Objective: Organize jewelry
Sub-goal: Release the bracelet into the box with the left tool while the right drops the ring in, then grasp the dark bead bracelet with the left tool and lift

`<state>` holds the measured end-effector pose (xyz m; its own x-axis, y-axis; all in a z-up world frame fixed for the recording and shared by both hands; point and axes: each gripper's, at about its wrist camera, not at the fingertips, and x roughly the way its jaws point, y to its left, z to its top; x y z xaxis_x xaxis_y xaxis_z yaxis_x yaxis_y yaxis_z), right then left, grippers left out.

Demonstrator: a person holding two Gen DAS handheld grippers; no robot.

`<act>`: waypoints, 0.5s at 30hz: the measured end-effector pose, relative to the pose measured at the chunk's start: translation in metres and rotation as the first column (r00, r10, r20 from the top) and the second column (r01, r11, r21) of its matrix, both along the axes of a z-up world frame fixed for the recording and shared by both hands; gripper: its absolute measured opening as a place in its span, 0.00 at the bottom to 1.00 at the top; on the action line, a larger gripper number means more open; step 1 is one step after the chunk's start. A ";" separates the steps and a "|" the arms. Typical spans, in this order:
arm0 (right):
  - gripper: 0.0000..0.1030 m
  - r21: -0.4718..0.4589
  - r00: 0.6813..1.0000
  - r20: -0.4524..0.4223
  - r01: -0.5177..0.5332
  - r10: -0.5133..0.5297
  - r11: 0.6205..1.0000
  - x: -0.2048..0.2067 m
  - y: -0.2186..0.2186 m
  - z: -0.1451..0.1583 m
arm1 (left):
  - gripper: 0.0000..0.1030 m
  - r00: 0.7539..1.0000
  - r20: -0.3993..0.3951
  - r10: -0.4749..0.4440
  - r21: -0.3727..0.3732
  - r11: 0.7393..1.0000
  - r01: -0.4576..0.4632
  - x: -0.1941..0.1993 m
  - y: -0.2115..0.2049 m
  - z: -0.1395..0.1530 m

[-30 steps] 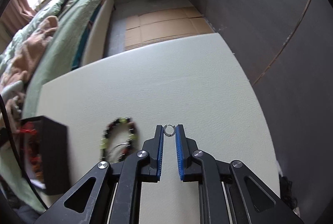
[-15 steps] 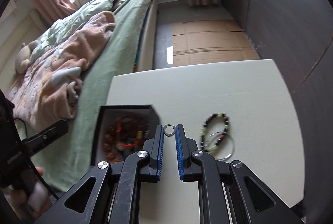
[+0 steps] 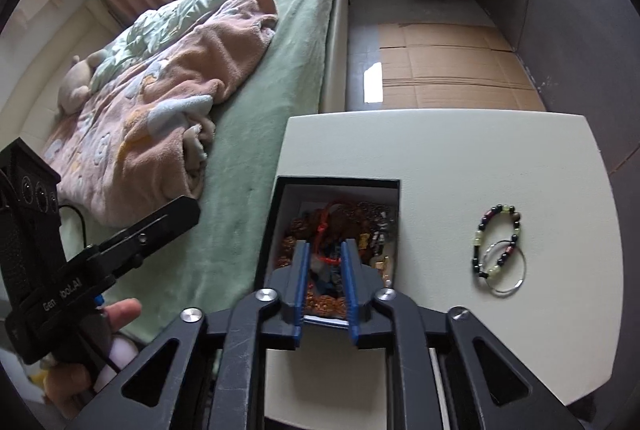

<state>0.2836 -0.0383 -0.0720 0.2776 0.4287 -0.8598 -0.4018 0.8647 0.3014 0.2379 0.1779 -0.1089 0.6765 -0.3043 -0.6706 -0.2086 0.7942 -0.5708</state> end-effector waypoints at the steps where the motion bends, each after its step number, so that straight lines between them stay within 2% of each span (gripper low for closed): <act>1: 0.34 0.003 1.000 -0.001 0.010 -0.010 1.000 0.001 -0.004 0.002 | 0.75 1.000 -0.001 -0.005 0.006 1.000 0.005 0.001 -0.002 0.001; 9: 0.37 -0.041 0.997 -0.005 0.076 -0.076 0.996 0.014 -0.049 0.024 | 0.76 0.999 -0.018 -0.045 0.047 0.998 0.046 0.006 -0.029 0.011; 11: 0.40 -0.051 0.997 -0.011 0.082 -0.083 0.995 0.019 -0.060 0.025 | 0.76 0.998 -0.004 -0.059 0.062 0.996 0.059 0.005 -0.039 0.020; 15: 0.40 -0.123 0.996 -0.011 0.081 -0.083 0.989 0.033 -0.077 0.019 | 0.76 0.997 -0.016 -0.077 0.101 0.992 0.079 0.005 -0.057 0.026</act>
